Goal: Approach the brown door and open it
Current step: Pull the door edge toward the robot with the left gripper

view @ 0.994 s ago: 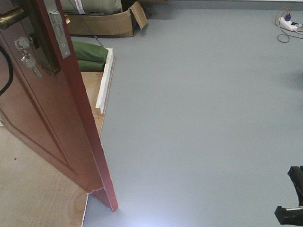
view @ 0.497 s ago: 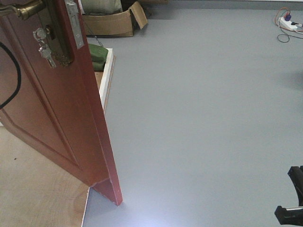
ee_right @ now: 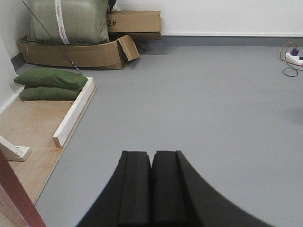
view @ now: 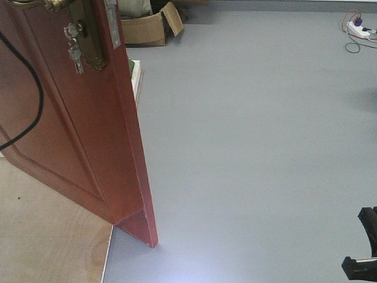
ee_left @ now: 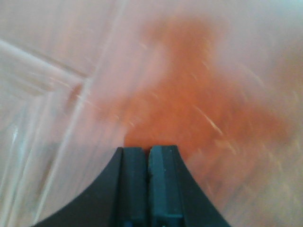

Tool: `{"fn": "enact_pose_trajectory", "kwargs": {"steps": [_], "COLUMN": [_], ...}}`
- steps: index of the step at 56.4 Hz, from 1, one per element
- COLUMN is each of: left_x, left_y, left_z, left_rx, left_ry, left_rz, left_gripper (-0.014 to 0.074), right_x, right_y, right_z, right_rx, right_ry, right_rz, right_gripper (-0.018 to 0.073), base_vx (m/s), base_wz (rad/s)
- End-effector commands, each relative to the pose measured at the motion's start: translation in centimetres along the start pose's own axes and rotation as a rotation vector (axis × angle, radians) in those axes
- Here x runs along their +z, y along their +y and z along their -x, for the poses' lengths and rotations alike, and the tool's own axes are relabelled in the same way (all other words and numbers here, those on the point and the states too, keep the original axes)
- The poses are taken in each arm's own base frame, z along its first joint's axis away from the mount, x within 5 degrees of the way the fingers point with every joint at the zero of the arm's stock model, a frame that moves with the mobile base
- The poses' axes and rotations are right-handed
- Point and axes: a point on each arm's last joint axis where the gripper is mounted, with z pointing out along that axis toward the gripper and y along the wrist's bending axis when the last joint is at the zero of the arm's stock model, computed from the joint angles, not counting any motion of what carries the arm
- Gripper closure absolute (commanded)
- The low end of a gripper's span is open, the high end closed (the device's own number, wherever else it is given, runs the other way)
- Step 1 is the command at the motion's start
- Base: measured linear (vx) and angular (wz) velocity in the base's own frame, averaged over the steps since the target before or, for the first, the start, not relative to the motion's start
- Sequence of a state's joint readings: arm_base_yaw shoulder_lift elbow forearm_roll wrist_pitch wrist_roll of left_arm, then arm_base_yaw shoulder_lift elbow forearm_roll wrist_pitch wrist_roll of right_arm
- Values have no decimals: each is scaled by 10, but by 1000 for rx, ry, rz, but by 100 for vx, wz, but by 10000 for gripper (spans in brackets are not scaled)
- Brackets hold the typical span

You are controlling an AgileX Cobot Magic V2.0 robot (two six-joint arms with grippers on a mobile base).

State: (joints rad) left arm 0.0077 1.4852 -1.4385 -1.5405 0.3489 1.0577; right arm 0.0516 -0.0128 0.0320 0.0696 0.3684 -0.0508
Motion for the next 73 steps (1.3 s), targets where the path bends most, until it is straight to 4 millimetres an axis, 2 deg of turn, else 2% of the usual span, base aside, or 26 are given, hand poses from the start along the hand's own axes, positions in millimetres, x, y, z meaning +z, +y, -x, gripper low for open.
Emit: {"fn": "enact_pose_trajectory", "kwargs": {"steps": [1,17,73], "left_x": [-8,-2,-1], "left_y": [-22,-42,-44], "left_z": [15,4,3], "left_rx": [23,84,85], "left_ry": [-80,-88,-79], "left_rz": [-9,6,-12], "left_gripper": [530,530,530], "right_x": [0,0,0], "right_y": [0,0,0], "right_z": [6,6,6], "right_rx": [-10,-10,-10], "right_ry": [-79,-79,-79], "right_rz": [-3,-3,-3], "right_gripper": [559,559,559], "base_vx": [0,0,0], "base_wz": [0,0,0]}}
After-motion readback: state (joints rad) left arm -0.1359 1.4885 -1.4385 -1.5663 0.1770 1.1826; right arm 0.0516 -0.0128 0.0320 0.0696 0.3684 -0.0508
